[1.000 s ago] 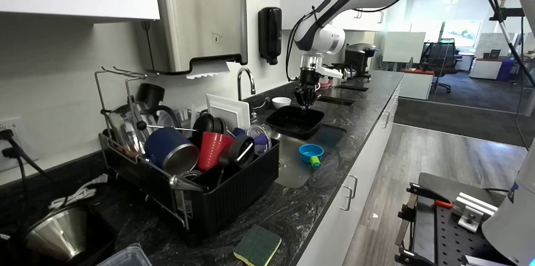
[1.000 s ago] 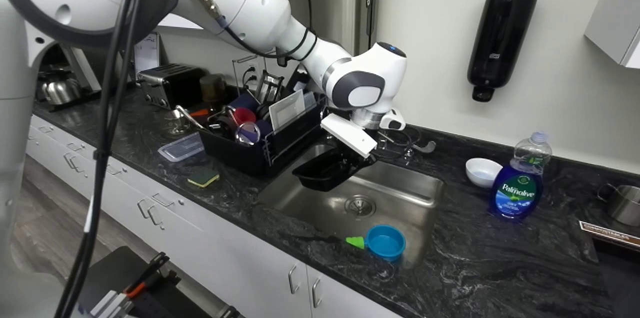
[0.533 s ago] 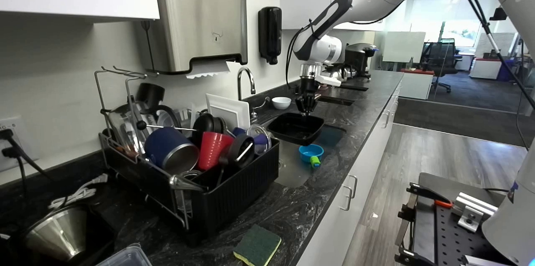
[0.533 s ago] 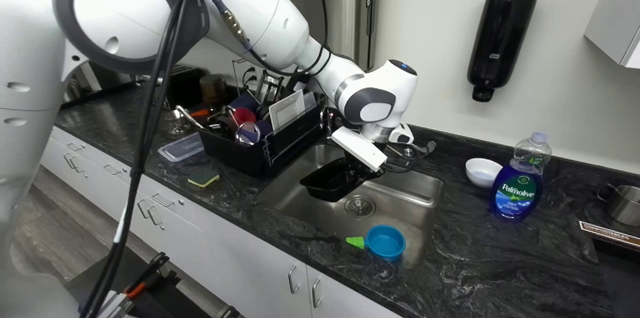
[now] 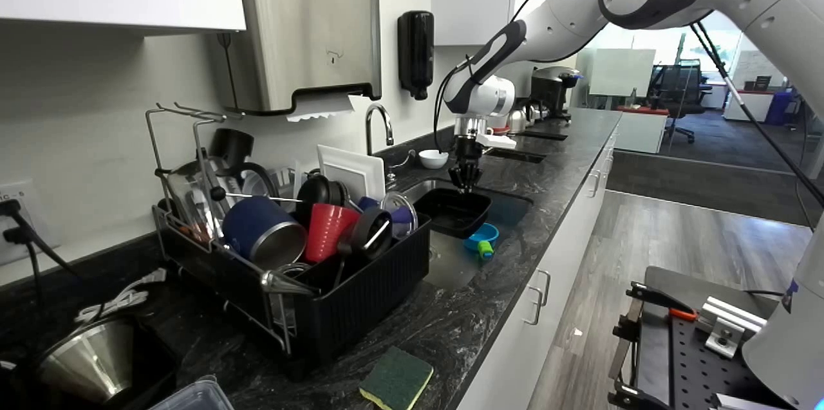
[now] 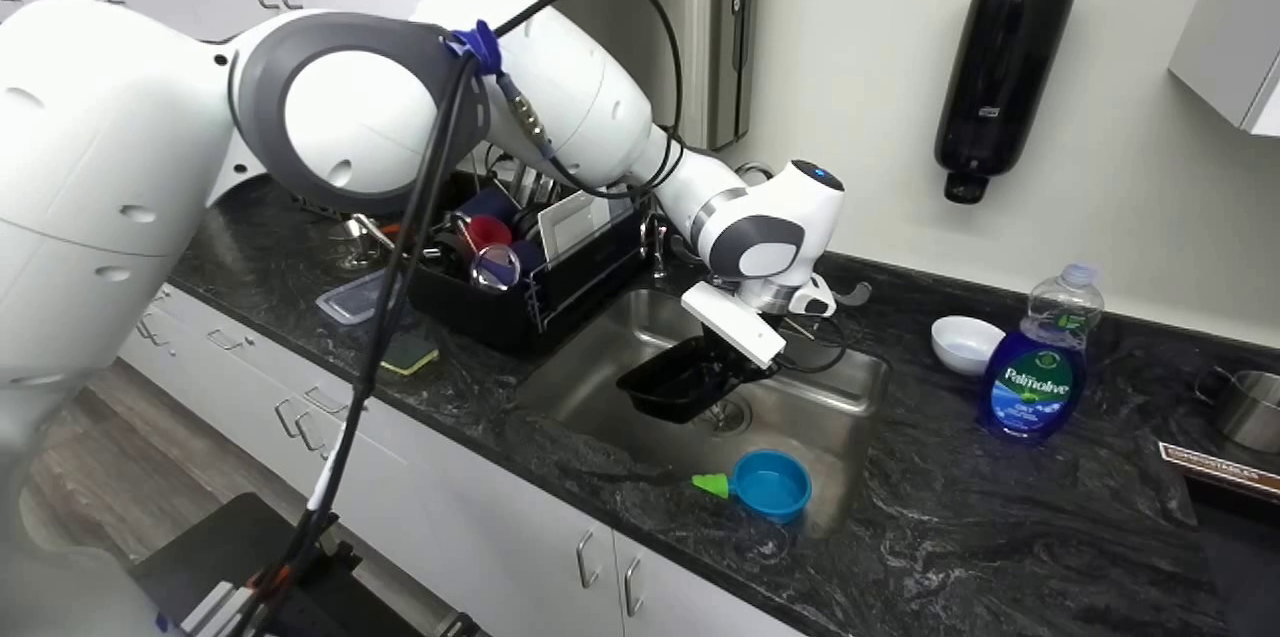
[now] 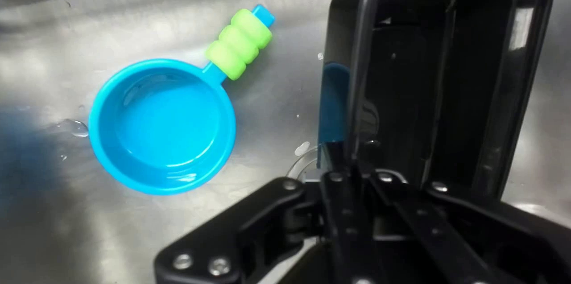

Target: Remove the black bowl from the dishrack and place it in the sink

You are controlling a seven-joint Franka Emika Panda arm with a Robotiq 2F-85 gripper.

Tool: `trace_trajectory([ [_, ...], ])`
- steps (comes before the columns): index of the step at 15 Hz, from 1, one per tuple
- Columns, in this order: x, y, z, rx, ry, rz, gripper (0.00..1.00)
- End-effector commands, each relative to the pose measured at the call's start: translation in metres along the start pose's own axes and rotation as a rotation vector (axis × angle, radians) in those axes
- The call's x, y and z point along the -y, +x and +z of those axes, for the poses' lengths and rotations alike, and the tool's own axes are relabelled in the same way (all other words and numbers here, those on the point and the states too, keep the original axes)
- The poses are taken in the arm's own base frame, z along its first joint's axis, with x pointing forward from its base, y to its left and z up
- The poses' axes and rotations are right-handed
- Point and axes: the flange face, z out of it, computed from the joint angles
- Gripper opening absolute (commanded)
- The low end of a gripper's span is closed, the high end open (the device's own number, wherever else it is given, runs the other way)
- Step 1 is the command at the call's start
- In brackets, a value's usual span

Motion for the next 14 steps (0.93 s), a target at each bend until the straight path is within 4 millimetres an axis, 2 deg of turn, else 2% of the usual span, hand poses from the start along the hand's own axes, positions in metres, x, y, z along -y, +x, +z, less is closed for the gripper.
trace_trajectory([
  [1,-0.001,0.014,0.003,0.009,0.013,0.001,0.02],
  [4,0.001,0.023,0.002,-0.012,0.014,-0.001,0.02],
  [7,0.009,0.021,-0.017,-0.034,0.009,-0.021,0.02],
  [8,0.006,0.024,-0.007,-0.044,-0.003,-0.013,0.07],
  [10,0.008,0.025,-0.015,-0.052,-0.003,-0.017,0.07],
  [14,0.009,0.025,-0.014,-0.049,-0.002,-0.017,0.07],
])
